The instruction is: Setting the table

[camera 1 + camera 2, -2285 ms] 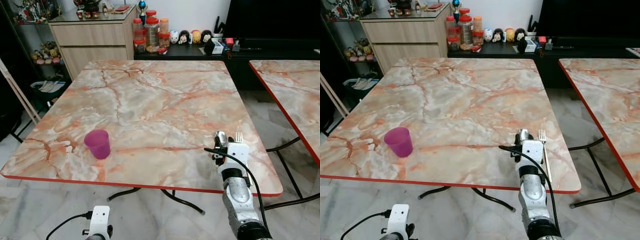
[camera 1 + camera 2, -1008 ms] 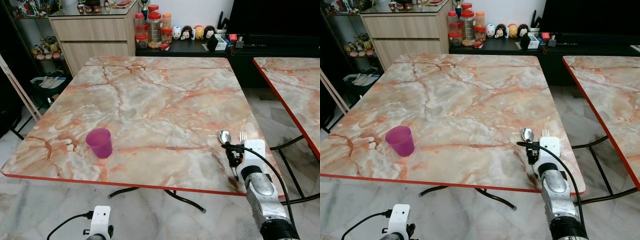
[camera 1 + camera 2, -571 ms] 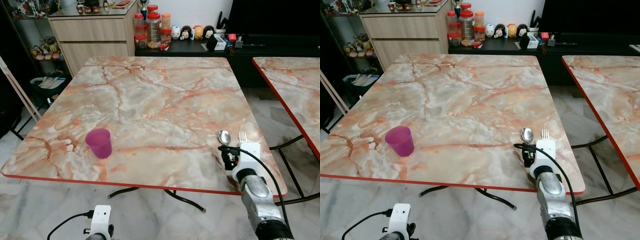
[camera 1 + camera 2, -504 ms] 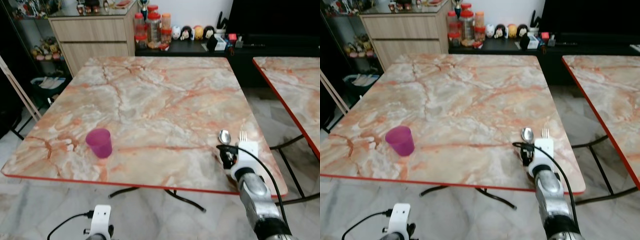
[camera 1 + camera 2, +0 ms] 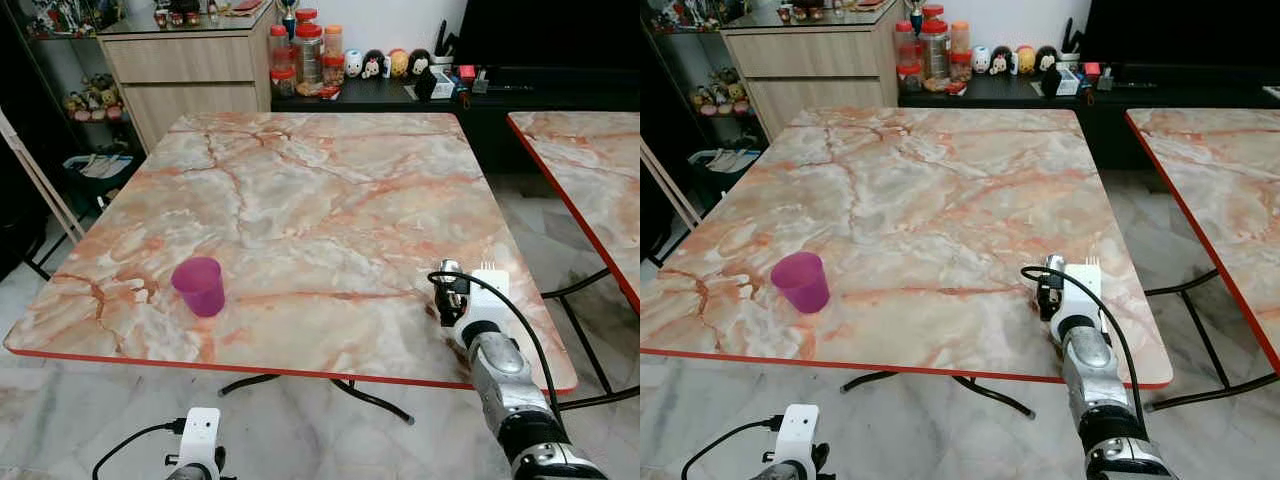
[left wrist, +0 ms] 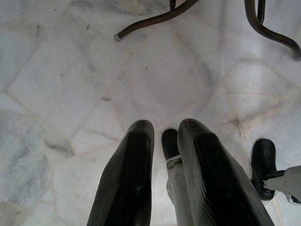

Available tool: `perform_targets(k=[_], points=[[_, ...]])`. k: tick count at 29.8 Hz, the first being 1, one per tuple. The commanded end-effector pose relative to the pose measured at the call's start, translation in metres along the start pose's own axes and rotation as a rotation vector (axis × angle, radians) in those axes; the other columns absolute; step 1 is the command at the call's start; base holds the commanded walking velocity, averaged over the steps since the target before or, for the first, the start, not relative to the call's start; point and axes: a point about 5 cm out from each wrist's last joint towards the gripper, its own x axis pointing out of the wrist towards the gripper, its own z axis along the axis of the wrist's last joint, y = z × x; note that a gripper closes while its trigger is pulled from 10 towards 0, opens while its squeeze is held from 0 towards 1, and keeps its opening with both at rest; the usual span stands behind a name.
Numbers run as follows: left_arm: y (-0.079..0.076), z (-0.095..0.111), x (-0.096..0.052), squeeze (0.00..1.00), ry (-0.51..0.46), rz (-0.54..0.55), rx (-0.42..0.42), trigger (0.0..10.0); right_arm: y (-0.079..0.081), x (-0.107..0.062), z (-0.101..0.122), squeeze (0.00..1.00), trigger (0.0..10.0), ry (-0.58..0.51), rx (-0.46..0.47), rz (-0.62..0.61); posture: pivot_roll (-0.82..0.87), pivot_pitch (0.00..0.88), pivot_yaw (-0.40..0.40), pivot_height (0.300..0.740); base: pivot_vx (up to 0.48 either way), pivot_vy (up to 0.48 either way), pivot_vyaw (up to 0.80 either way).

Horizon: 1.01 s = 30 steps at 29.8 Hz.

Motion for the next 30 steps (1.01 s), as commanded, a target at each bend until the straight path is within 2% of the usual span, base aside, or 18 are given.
perform_targets(k=[1, 26, 27, 28, 29, 30], points=[[0.0022, 0.0001, 0.0002, 0.0, 0.015, -0.005, 0.015, 10.0, 0.0019, 0.0022, 0.0015, 0.0, 10.0, 0.011, 0.021, -0.005, -0.07, 0.0, 0.049, 0.74, 0.0, 0.0, 0.0], [-0.0004, -0.0085, -0.0014, 0.0, 0.046, -0.024, 0.005, 10.0, 0.0047, 0.0049, -0.0034, 0.0, 10.0, 0.07, 0.003, -0.003, -0.06, 0.0, 0.031, 0.74, 0.0, 0.0, 0.0], [-0.0014, -0.0088, -0.0014, 0.0, 0.047, -0.029, 0.002, 10.0, 0.0041, 0.0053, -0.0028, 0.0, 9.0, 0.071, 0.001, -0.016, -0.06, 0.0, 0.03, 0.74, 0.0, 0.0, 0.0], [-0.0021, -0.0091, -0.0014, 0.0, 0.049, -0.033, 0.0, 10.0, 0.003, 0.0058, -0.0012, 0.0, 3.7, 0.067, 0.003, -0.033, -0.06, 0.0, 0.03, 0.74, 0.0, 0.0, 0.0], [-0.0026, -0.0094, -0.0014, 0.0, 0.049, -0.035, -0.001, 10.0, 0.0021, 0.0062, -0.0001, 0.0, 3.7, 0.064, 0.005, -0.045, -0.06, 0.0, 0.03, 0.74, 0.0, 0.0, 0.0], [-0.0028, -0.0096, -0.0014, 0.0, 0.05, -0.035, -0.002, 10.0, 0.001, 0.0066, 0.0008, 0.0, 0.0, 0.065, 0.02, -0.057, -0.06, 0.0, 0.03, 0.74, 0.0, 0.0, 0.0]])
